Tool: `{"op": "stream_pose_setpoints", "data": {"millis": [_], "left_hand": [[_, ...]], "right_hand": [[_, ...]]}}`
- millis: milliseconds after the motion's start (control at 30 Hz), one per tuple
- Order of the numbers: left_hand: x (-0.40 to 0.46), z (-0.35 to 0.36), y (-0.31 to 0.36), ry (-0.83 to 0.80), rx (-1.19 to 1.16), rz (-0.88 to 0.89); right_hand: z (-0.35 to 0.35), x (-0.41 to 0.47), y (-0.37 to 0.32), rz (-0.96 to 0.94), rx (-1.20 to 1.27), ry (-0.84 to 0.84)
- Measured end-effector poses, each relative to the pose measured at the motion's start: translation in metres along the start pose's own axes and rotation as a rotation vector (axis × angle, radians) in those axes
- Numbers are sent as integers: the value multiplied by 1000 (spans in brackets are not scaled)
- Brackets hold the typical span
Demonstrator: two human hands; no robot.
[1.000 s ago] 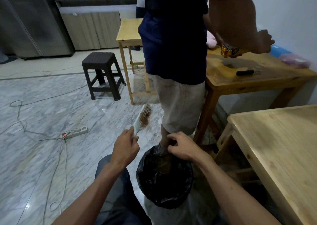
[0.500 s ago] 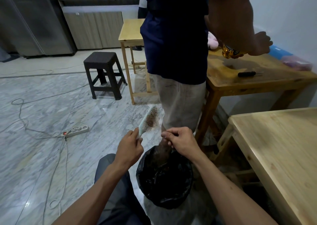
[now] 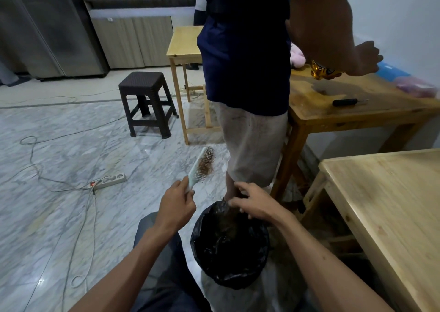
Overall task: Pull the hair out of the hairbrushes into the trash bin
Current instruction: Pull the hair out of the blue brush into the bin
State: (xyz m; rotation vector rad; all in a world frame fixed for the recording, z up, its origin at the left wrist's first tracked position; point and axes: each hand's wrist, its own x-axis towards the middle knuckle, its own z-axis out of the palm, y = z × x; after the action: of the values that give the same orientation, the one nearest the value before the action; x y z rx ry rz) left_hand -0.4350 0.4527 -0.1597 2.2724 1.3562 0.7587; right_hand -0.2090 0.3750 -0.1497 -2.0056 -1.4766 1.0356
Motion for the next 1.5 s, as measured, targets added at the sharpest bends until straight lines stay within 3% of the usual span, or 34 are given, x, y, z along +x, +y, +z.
{"op": "stream_pose_setpoints", "data": {"millis": [100, 233, 333, 467, 733, 900, 1100, 1200, 1367, 1500], "left_hand": [[-3, 6, 2, -8, 31, 106], [-2, 7, 10, -32, 56, 206], [0, 6, 12, -30, 58, 158], [-1, 11, 12, -52, 37, 65], [6, 11, -1, -17, -227, -255], [10, 1, 2, -56, -85, -108], [12, -2, 9, -51, -11, 20], [7, 2, 10, -67, 2, 48], [-4, 8, 10, -76, -46, 29], [-7, 8, 0, -66, -76, -41]], "right_hand": [[0, 5, -13, -9, 293, 53], [-2, 8, -25, -96, 344, 201], [-2, 9, -24, -60, 366, 275], [-1, 4, -20, -56, 320, 247], [-2, -6, 0, -48, 210, 173], [-10, -1, 7, -15, 58, 114], [-18, 7, -8, 15, 57, -98], [-9, 10, -10, -7, 109, -85], [12, 14, -7, -59, 203, 86], [18, 14, 7, -27, 119, 50]]}}
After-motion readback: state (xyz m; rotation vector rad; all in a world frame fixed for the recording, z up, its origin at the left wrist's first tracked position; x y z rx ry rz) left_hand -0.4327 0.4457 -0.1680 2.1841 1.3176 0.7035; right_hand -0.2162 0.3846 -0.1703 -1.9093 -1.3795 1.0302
